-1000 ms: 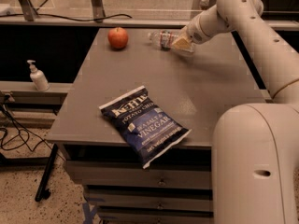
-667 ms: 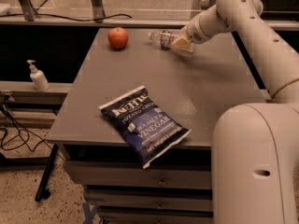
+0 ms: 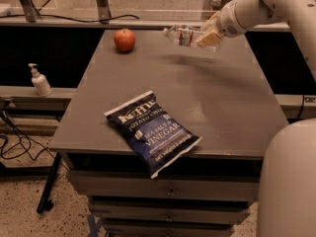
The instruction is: Move water bottle near blue chip bag
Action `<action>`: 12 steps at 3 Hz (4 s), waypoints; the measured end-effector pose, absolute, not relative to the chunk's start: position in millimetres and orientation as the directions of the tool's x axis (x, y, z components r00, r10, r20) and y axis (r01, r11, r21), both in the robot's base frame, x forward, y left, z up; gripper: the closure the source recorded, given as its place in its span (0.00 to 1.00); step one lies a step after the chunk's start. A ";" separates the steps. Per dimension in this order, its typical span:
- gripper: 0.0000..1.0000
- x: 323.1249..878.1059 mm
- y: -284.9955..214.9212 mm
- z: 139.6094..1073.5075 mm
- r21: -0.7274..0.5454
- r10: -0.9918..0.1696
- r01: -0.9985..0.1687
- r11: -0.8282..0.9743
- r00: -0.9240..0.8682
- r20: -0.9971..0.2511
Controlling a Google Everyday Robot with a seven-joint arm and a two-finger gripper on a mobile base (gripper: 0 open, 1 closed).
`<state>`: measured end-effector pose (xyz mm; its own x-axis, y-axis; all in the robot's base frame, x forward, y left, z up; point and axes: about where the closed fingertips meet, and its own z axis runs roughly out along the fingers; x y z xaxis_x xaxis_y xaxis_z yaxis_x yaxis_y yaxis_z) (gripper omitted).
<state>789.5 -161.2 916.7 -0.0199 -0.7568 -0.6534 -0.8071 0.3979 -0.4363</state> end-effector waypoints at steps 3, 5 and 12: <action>1.00 692.1 -181.1 922.2 -0.388 -0.751 -0.849 0.358 -0.016 -0.660; 1.00 636.9 -156.4 887.4 -0.300 -0.727 -0.886 0.354 -0.059 -0.684; 0.36 584.3 -102.9 858.4 -0.245 -0.711 -0.907 0.342 -0.079 -0.699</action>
Offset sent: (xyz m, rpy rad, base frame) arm -0.1119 -0.0348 0.0059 -0.0107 0.0622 0.0484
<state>584.3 -102.9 858.4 -0.0788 -0.7106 -0.6991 -0.9074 0.3416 -0.2450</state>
